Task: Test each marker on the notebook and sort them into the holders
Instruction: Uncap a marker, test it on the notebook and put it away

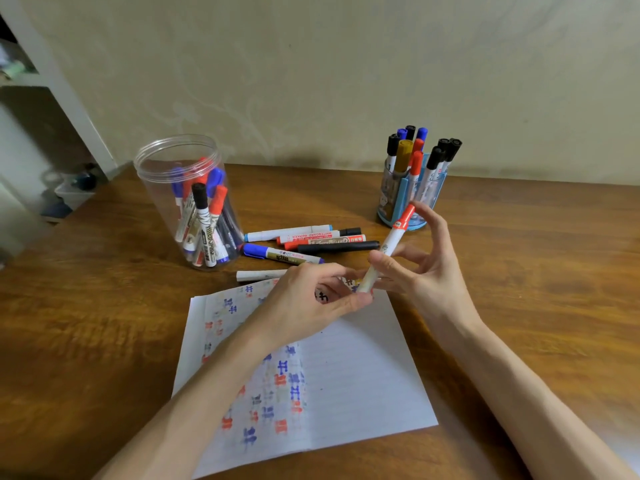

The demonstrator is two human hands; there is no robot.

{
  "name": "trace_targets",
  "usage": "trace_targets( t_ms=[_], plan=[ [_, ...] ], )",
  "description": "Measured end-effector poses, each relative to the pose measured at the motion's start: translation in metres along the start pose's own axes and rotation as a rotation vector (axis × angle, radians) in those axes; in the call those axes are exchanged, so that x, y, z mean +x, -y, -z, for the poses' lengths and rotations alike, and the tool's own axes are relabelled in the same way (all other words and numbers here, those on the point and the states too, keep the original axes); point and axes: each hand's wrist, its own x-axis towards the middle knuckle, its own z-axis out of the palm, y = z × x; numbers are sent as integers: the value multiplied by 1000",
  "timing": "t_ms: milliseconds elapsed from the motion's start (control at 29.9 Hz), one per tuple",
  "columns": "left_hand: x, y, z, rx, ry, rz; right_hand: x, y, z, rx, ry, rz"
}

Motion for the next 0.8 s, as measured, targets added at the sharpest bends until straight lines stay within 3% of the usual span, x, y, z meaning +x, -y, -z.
trace_targets(
  t_ms=[301, 803],
  plan=[
    [0, 8, -1, 70, -13, -16, -1, 3, -2, -13, -72, 98],
    [-3, 5, -8, 70, -95, -73, -5, 5, -3, 169, -257, 3]
  ],
)
